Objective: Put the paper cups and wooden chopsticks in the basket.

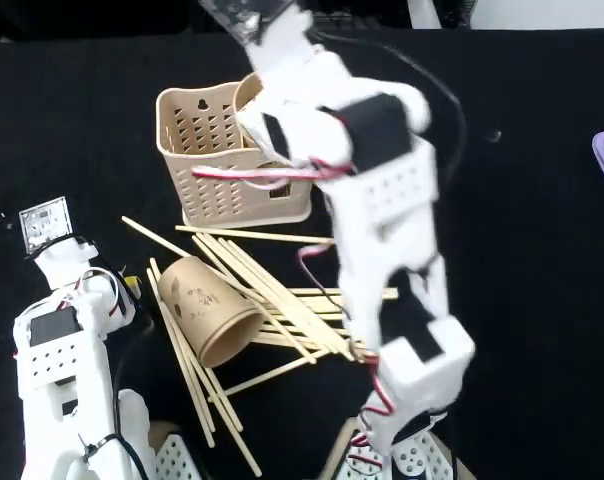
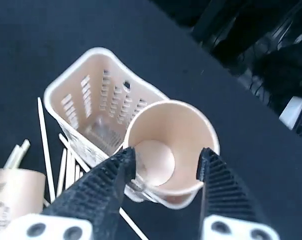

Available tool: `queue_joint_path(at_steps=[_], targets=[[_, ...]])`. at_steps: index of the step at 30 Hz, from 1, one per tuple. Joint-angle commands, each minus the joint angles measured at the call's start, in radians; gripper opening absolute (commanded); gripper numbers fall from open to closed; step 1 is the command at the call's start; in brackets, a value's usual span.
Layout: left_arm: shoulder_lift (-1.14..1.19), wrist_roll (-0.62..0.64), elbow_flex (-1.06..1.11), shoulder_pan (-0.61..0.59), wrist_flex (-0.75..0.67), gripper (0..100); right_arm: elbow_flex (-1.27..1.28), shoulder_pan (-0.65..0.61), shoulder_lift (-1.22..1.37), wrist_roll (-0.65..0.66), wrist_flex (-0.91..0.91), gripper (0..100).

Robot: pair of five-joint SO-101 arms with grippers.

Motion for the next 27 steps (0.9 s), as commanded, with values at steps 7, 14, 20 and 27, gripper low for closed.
queue_joint_path(at_steps=[7, 14, 20, 27], targets=[[-0.018, 0.009, -0.010, 0.001, -0.012, 24, 0.404, -0.066, -0.404, -0.025, 0.034, 20.4], [-0.018, 0.009, -0.013, -0.001, -0.011, 24, 0.915, -0.206, -0.788, -0.018, -0.054, 20.4], [-0.018, 0.009, -0.010, -0.007, -0.015, 24, 1.529, -0.396, -0.993, -0.012, -0.321, 20.4], [-0.011, 0.011, -0.007, -0.001, -0.015, 24, 2.029, -0.445, -1.067, 0.064, -0.707, 20.5]])
